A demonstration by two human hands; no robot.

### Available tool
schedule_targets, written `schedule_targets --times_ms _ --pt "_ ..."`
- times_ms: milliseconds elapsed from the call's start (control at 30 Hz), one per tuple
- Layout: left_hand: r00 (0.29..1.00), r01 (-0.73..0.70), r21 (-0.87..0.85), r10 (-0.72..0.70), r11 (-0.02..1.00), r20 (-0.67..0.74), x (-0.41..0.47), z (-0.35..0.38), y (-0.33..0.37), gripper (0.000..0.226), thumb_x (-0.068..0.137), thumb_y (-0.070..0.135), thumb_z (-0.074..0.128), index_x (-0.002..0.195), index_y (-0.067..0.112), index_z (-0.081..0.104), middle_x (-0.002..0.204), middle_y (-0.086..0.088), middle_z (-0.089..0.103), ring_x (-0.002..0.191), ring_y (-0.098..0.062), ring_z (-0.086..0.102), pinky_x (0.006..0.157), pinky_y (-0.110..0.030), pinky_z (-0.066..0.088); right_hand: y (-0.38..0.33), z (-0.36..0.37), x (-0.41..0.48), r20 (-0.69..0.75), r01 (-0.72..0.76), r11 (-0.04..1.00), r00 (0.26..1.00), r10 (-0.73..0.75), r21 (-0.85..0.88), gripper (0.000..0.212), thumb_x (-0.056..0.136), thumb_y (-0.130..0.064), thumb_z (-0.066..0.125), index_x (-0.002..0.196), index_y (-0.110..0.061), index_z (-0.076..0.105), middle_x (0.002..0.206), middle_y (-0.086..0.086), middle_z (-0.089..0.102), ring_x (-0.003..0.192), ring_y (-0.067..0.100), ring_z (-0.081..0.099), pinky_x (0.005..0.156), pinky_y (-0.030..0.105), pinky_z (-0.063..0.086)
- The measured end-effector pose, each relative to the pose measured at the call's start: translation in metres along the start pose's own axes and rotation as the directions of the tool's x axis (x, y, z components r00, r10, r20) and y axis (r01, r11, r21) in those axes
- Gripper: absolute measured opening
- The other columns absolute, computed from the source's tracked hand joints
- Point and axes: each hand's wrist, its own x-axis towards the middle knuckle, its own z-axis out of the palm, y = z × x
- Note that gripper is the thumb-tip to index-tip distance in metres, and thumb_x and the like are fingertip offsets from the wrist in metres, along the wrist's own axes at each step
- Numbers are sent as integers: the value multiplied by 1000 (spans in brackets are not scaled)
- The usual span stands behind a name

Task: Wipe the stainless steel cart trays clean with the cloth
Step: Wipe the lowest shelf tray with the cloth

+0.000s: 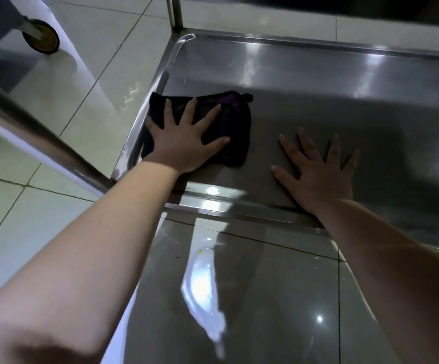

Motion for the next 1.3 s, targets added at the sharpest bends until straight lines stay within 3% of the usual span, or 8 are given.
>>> schedule_targets --times_ms 200,400,633,767,900,1100,1200,1300 --pt "998 54 19 -54 998 -16 -69 16 -22 80 63 97 11 136 71 -11 163 17 -6 149 -30 -15 112 -64 -12 -1 -2 5 35 5 1000 999 -5 22 73 75 -87 4 142 -63 -10 161 -24 -8 148 41 -10 110 70 -8" --pt "997 70 34 -71 997 14 -60 11 -18 79 60 98 8 131 74 -18 163 17 -10 149 -32 -17 112 -67 -9 18 -25 5 242 73 990 965 -100 117 65 91 -73 27 146 -60 -5 160 -22 -15 148 34 -15 114 62 -11" --pt "995 89 62 -92 994 42 -68 4 -12 74 56 100 0 122 77 -26 163 17 -12 149 -31 -16 113 -67 -5 136 -36 -27 214 65 997 974 -73 47 57 98 -61 22 150 -52 1 164 -8 6 150 30 -4 120 51 0" --pt "996 90 78 -91 993 17 -70 6 -6 76 54 101 -6 123 77 -25 163 16 -11 149 -33 -14 113 -67 -4 180 -16 -33 191 -27 1000 981 29 -13 53 92 -70 12 136 -68 -16 162 -19 -10 148 40 -8 117 58 -6" --pt "995 87 93 -91 992 41 -67 13 54 79 54 99 -7 125 74 -27 163 14 -15 147 -40 -16 109 -73 -4 177 -6 -37 91 -28 1000 995 27 3 53 91 -72 11 139 -68 -11 162 -19 -8 148 41 -8 115 62 -5" --pt "992 -111 101 104 989 75 -55 44 236 75 73 92 12 135 67 -22 161 11 -22 143 -46 -24 98 -76 -17 179 -2 -34 73 -37 999 997 38 -11 57 90 -68 9 145 -60 -6 162 -18 -8 148 40 -9 115 62 -6" --pt "993 -110 66 106 992 54 -53 47 238 78 68 95 13 134 70 -20 161 14 -20 145 -40 -23 104 -74 -13 184 0 -33 40 -11 999 999 9 42 59 89 -69 8 146 -60 -4 162 -19 -5 148 39 -8 115 62 -7" --pt "999 -39 51 37 998 33 -55 37 182 78 60 97 9 129 75 -20 161 18 -16 148 -34 -18 111 -69 -9 183 -2 -34 58 -4 997 998 0 75 58 90 -71 13 145 -60 -1 162 -20 -4 148 38 -10 115 62 -9"
